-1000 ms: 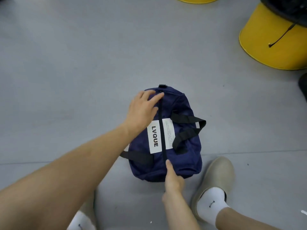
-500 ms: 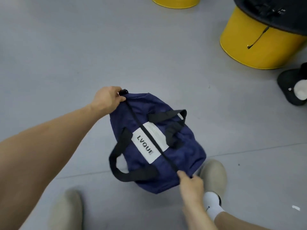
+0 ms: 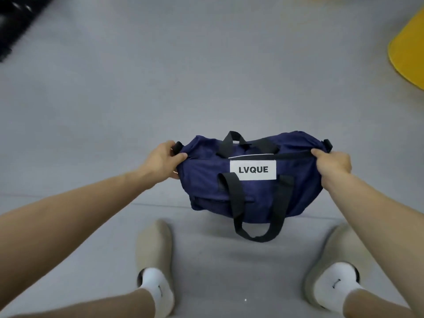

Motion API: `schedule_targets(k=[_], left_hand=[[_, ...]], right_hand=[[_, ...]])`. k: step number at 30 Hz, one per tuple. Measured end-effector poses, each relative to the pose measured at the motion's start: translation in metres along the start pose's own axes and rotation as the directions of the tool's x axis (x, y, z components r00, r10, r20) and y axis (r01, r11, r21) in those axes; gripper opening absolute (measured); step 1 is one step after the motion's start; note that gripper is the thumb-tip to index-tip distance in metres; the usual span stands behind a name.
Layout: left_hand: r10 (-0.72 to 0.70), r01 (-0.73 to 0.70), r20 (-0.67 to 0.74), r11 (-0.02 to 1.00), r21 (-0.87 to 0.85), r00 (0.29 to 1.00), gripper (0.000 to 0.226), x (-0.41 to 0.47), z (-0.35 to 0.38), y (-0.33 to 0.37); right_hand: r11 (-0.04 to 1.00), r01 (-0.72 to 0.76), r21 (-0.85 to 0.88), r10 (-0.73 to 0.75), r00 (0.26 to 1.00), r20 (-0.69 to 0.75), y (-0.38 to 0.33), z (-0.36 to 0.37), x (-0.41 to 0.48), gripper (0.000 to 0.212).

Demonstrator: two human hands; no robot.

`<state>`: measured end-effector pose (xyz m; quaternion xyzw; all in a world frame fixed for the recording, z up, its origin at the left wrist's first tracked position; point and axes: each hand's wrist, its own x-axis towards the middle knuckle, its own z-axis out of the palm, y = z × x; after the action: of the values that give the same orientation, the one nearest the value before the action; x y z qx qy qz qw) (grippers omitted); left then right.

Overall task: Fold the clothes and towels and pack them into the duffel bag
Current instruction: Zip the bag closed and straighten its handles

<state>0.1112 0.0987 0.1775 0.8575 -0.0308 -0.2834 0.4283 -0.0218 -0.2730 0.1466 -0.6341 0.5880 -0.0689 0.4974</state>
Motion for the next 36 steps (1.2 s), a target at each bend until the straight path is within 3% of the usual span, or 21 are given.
schedule_targets(k=[4, 7, 9, 11, 14, 17, 19, 21, 24, 27, 30, 36], left_hand=[[0.221, -0.222, 0.025, 0.972, 0.083, 0.975, 0.044, -0.019, 0.020, -0.011], [0.399, -0.406, 0.077, 0.897, 0.173, 0.914, 0.050, -0.026, 0.032, -0.015], [0.519, -0.541, 0.164, 0.764, 0.352, 0.839, 0.047, -0.027, 0.036, -0.021], [0.535, -0.609, 0.309, 0.584, 0.537, 0.786, 0.052, -0.027, 0.039, -0.033], [0.486, -0.609, 0.405, 0.402, 0.684, 0.774, 0.068, -0.022, 0.042, -0.044], [0.535, -0.634, 0.453, 0.217, 0.742, 0.713, 0.065, -0.019, 0.044, -0.040], [0.498, -0.633, 0.465, 0.245, 0.734, 0.732, 0.048, -0.019, 0.047, -0.030], [0.478, -0.640, 0.457, 0.349, 0.684, 0.750, 0.041, -0.022, 0.048, -0.023], [0.508, -0.639, 0.400, 0.494, 0.589, 0.762, 0.037, -0.026, 0.050, -0.028], [0.436, -0.574, 0.376, 0.665, 0.477, 0.818, 0.042, -0.025, 0.052, -0.034], [0.386, -0.540, 0.406, 0.742, 0.396, 0.828, 0.054, -0.025, 0.051, -0.035], [0.335, -0.487, 0.421, 0.808, 0.332, 0.843, 0.066, -0.026, 0.050, -0.042]], right_hand=[[0.995, -0.076, 0.058, 0.069, 0.991, 0.114, 0.022, 0.012, 0.004, 0.018], [0.998, -0.052, 0.040, 0.044, 0.984, 0.173, 0.043, 0.008, -0.015, 0.012], [0.998, 0.048, -0.050, -0.040, 0.989, 0.142, 0.061, 0.005, -0.033, 0.014], [0.962, 0.214, -0.170, -0.200, 0.975, 0.097, 0.080, 0.006, -0.060, 0.029], [0.812, 0.521, -0.263, -0.513, 0.852, 0.107, 0.101, 0.020, -0.128, 0.037], [0.569, 0.770, -0.289, -0.713, 0.637, 0.293, 0.126, 0.051, -0.199, 0.025], [0.536, 0.781, -0.320, -0.665, 0.624, 0.410, 0.144, 0.073, -0.220, 0.026], [0.613, 0.703, -0.360, -0.542, 0.706, 0.456, 0.152, 0.091, -0.227, 0.032], [0.726, 0.586, -0.360, -0.432, 0.795, 0.426, 0.151, 0.107, -0.229, 0.046], [0.779, 0.542, -0.314, -0.431, 0.828, 0.358, 0.147, 0.119, -0.225, 0.051], [0.833, 0.492, -0.253, -0.417, 0.859, 0.298, 0.143, 0.128, -0.225, 0.046], [0.957, 0.282, -0.067, -0.264, 0.944, 0.196, 0.130, 0.149, -0.217, 0.017]])
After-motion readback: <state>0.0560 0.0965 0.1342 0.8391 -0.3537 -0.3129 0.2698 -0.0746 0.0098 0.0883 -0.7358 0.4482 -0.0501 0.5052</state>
